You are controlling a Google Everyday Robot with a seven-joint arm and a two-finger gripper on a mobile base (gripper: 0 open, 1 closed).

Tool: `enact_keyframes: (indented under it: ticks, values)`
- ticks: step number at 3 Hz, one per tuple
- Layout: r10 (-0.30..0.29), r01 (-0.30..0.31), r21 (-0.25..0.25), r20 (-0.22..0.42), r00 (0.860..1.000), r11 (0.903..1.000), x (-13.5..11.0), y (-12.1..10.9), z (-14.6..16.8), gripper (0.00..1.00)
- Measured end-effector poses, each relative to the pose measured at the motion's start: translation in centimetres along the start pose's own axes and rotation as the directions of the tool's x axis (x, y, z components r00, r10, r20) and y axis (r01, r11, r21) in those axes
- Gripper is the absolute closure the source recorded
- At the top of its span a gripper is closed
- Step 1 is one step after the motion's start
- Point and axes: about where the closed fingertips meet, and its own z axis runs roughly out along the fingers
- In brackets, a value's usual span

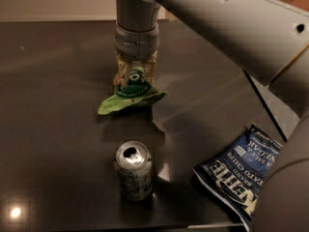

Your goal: Move green rice chip bag near 7up can

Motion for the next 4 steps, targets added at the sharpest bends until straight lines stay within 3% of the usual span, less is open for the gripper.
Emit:
enact_keyframes:
  ticks: [1,2,4]
  values:
    - [-0.044,0.044,-0.002,0.023,0.999,0.999,-3.3,1.0,0.1,1.0]
    - [-0.079,0.079,0.001,0.037,0.996,0.9969,-6.0,2.1,0.5,0.84]
    - [-0.138,0.136,0.027,0.055,0.989,0.9903,-8.8,2.6,0.5,0.38]
